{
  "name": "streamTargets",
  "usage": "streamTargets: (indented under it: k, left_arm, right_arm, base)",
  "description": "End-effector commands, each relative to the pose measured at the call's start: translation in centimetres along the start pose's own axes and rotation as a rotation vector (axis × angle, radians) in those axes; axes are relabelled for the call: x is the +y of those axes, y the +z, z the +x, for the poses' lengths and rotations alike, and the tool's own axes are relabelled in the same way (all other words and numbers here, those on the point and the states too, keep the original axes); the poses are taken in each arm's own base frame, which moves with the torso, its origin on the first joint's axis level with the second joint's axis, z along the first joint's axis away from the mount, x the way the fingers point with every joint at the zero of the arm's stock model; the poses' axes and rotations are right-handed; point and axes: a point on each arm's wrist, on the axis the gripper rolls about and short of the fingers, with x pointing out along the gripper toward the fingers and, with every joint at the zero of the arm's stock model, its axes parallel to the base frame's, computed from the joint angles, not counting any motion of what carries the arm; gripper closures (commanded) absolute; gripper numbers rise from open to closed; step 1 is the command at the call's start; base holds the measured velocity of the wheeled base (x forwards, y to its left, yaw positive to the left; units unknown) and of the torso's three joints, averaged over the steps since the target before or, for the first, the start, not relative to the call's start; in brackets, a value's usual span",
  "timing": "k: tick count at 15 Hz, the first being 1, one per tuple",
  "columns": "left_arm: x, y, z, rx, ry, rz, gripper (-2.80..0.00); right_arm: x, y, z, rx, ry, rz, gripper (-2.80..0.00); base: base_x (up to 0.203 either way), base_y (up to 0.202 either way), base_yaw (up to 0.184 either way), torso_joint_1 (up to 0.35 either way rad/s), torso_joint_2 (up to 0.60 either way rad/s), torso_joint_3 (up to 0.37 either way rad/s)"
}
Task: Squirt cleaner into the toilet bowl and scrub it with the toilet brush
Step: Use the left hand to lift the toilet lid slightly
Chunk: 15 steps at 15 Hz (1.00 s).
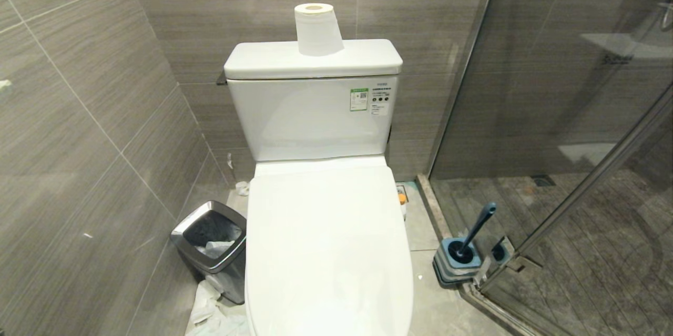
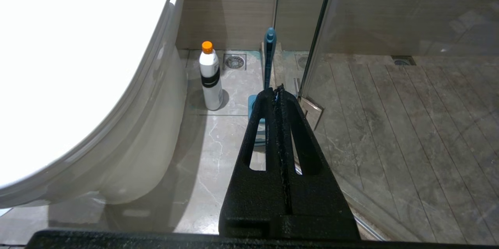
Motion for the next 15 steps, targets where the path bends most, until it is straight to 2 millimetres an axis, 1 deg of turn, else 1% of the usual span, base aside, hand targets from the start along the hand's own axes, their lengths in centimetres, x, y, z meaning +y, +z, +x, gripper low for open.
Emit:
streamTargets:
  k: [1,3,4,7,9,10,12,15]
  left_arm:
    - [0.8,-1.6,5.3,0.124,-0.034,-0.019,0.0]
    - [1.6,-3.0,7.7,0.185,-0.11,-0.055,0.0]
    - [1.9,-3.7,8.6,0.205,-0.186,-0.095,0.0]
    - [3.9,-6.0,10.7,0.26,-0.385,-0.235,0.0]
    - [5.0,-7.4,11.6,0.279,-0.512,-0.313,0.0]
    - [5.7,-8.6,12.3,0.3,-0.56,-0.363,0.0]
    - [6.6,-11.3,13.8,0.358,-0.651,-0.495,0.0]
    - [6.4,-16.9,15.0,0.487,-0.666,-0.63,0.0]
  right_arm:
    - [0.0,0.0,0.0,0.001,0.0,0.0,0.0]
    - [0.0,0.0,0.0,0.001,0.0,0.001,0.0]
    - [0.0,0.0,0.0,0.001,0.0,0.0,0.0]
    - [0.0,0.0,0.0,0.001,0.0,0.0,0.0]
    - [0.0,0.0,0.0,0.001,0.0,0.001,0.0]
    - [0.0,0.0,0.0,0.001,0.0,0.0,0.0]
    - [0.0,0.0,0.0,0.001,0.0,0.0,0.0]
    - [0.0,0.0,0.0,0.001,0.0,0.001,0.0]
  base:
    - [0.0,0.0,0.0,0.0,0.0,0.0]
    - [0.0,0.0,0.0,0.0,0.0,0.0]
    - [0.0,0.0,0.0,0.0,0.0,0.0]
    - [0.0,0.0,0.0,0.0,0.0,0.0]
    - [0.0,0.0,0.0,0.0,0.0,0.0]
    - [0.0,0.0,0.0,0.0,0.0,0.0]
    - [0.0,0.0,0.0,0.0,0.0,0.0]
    - [0.0,0.0,0.0,0.0,0.0,0.0]
